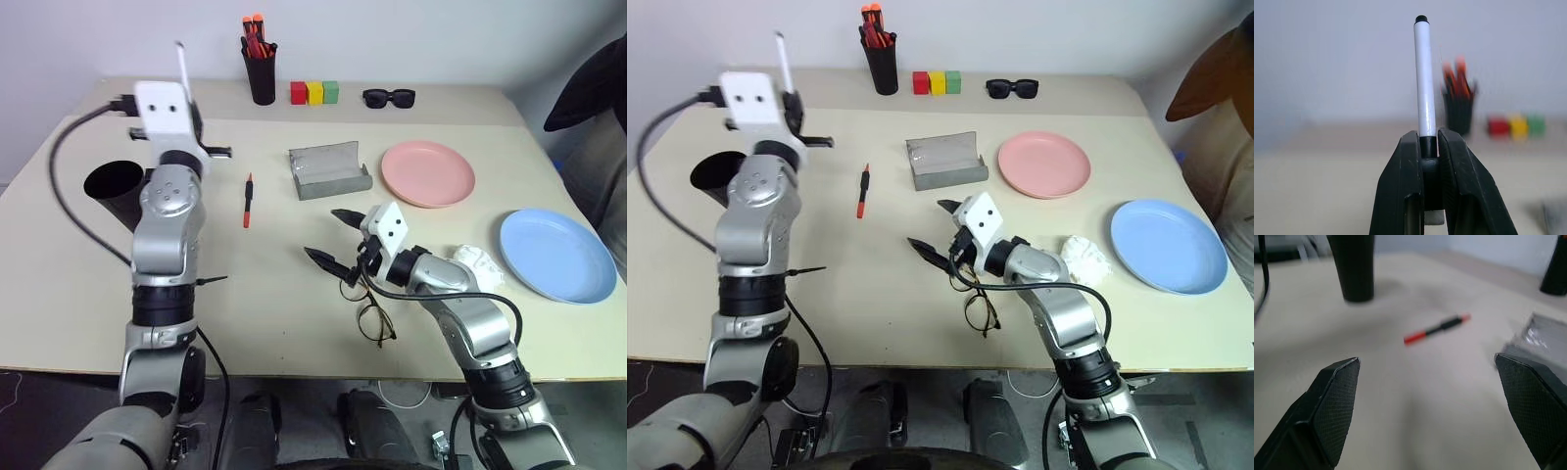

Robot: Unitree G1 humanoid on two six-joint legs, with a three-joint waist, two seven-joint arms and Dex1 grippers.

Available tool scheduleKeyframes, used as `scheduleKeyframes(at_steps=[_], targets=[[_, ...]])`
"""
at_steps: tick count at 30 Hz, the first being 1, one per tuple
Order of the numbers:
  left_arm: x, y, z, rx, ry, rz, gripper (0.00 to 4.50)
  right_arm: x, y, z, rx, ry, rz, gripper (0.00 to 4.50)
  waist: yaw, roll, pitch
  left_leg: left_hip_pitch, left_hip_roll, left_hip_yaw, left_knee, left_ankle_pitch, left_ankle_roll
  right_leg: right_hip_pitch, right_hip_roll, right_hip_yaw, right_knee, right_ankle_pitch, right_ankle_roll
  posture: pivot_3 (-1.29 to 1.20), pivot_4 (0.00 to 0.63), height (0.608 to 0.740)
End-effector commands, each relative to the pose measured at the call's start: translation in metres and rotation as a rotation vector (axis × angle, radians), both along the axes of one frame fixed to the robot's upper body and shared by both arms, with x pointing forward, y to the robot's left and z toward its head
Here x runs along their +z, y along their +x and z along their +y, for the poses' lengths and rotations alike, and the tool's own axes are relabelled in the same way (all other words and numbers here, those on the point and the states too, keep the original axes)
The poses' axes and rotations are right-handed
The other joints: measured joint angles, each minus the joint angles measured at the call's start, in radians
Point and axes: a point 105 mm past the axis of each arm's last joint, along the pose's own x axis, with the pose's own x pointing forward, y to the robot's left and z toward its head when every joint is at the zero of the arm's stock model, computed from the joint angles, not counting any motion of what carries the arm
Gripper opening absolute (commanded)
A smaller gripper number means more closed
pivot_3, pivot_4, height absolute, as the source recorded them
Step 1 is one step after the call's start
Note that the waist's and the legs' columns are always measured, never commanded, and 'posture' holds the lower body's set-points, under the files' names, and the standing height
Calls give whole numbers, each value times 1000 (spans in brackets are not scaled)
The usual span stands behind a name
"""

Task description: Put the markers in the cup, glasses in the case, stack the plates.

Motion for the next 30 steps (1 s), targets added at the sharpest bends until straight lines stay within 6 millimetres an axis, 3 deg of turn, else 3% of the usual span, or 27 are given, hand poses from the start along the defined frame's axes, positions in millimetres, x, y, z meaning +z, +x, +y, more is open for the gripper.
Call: scheduleKeyframes(at_steps=[1, 6, 8, 25, 30], targets=[[13, -23, 35, 176, 56, -109, 37, 28, 1, 9, 34, 108, -33, 4500, 2, 0, 0, 0, 0, 0, 0, 0, 0, 0, 0, 0, 0, 0, 0, 0, 150, 725], [-4, -36, 78, 329, 8, -95, 37, 43, 1, 26, 82, 161, -62, 4500, 9, -1, -1, -1, 0, 0, 1, 0, 0, 0, 0, -1, 0, 0, 0, 0, 150, 725], [-11, -36, 85, 332, -1, -82, 37, 42, 1, 30, 93, 158, -62, 4500, 8, -2, -1, -1, 0, 0, 1, 0, 0, 0, -1, -1, 0, 0, 0, 0, 150, 725], [-49, -29, 87, 344, -45, -8, 37, 36, -4, 31, 91, 145, -61, 4500, 3, -2, -1, -1, 0, 0, 1, 0, 0, 0, 0, -1, 0, 0, 0, 0, 150, 725], [-54, -29, 88, 374, -37, 13, 2391, 36, -5, 31, 92, 146, -59, 4500, 3, -2, -1, -1, 0, 0, 1, 0, 0, 0, 0, -1, 0, 0, 0, 0, 150, 725]])
